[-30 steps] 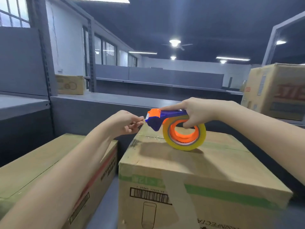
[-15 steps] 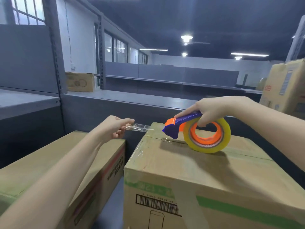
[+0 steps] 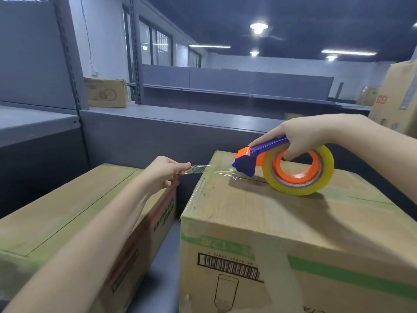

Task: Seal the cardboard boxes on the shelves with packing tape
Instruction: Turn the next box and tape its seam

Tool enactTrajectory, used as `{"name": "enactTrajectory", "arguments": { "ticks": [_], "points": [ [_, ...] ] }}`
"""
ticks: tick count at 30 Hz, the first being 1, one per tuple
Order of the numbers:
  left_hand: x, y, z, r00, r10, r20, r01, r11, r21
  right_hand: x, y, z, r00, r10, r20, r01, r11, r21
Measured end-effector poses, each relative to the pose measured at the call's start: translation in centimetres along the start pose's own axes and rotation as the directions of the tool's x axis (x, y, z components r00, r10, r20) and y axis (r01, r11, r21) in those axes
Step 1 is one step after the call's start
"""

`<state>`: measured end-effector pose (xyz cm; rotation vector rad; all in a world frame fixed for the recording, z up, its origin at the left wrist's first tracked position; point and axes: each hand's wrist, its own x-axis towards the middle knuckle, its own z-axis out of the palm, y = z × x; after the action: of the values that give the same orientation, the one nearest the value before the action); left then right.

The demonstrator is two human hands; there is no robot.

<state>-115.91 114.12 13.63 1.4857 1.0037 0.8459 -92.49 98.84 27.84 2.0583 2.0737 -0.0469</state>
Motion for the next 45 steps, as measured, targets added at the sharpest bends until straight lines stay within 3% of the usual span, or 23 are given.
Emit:
{"name": "enactTrajectory", "arguments": {
  "ticks": [5, 9, 13, 15, 18, 25, 27, 29, 33, 36, 40, 45],
  "points": [
    [-2.0, -2.0, 2.4, 0.998, -0.016, 0.053, 0.012, 0.997, 0.071, 0.2, 0.1, 0.1, 1.000, -0.003, 0.008, 0.003, 1.000, 0.019],
    [-2.0, -3.2, 4.4, 0.999, 0.023, 0.039, -0.034, 0.950, 0.312, 0.2, 0.2, 0.2, 1.000, -0.006, 0.012, 0.006, 1.000, 0.017],
    [-1.8, -3.1, 4.2, 0.999, 0.004, 0.043, -0.021, 0.920, 0.390, 0.2, 0.1, 0.2, 1.000, -0.017, 0.016, 0.016, 1.000, 0.021],
    [-1.9, -3.1, 4.4, 0.999, -0.033, 0.040, 0.014, 0.910, 0.414, 0.3, -0.1, 0.2, 1.000, -0.019, 0.017, 0.019, 1.000, 0.015],
    [-2.3, -3.8, 4.6, 0.997, -0.071, 0.032, 0.060, 0.963, 0.263, 0.5, -0.2, 0.2, 1.000, -0.019, 0.015, 0.019, 1.000, -0.011],
    [-3.1, -0.3, 4.0, 0.976, 0.217, 0.022, -0.217, 0.952, 0.215, 0.5, 0.0, 0.3, 1.000, -0.023, 0.002, 0.023, 1.000, 0.005],
    [-3.5, 1.5, 3.8, 0.926, 0.367, 0.083, -0.375, 0.884, 0.280, 0.4, 0.0, 0.3, 1.000, -0.023, -0.003, 0.023, 1.000, 0.016],
    [-3.8, 3.0, 3.8, 0.881, 0.418, 0.223, -0.474, 0.790, 0.389, 0.3, 0.0, 0.3, 1.000, -0.022, -0.007, 0.022, 0.999, 0.024],
    [-3.9, 3.6, 4.2, 0.868, 0.279, 0.411, -0.490, 0.613, 0.620, 0.3, -0.1, 0.4, 1.000, -0.016, -0.016, 0.017, 1.000, 0.014],
    [-3.9, 2.8, 4.5, 0.869, 0.226, 0.441, -0.480, 0.599, 0.640, 0.4, -0.3, 0.5, 1.000, -0.014, -0.026, 0.014, 1.000, 0.010],
    [-4.0, 3.1, 4.8, 0.854, 0.174, 0.490, -0.510, 0.467, 0.722, 0.5, -0.6, 0.5, 0.999, -0.009, -0.036, 0.009, 1.000, 0.009],
    [-4.4, 3.5, 4.8, 0.854, 0.066, 0.517, -0.488, 0.446, 0.750, 0.5, -0.7, 0.1, 1.000, -0.006, -0.003, 0.006, 0.999, -0.034]
  ]
}}
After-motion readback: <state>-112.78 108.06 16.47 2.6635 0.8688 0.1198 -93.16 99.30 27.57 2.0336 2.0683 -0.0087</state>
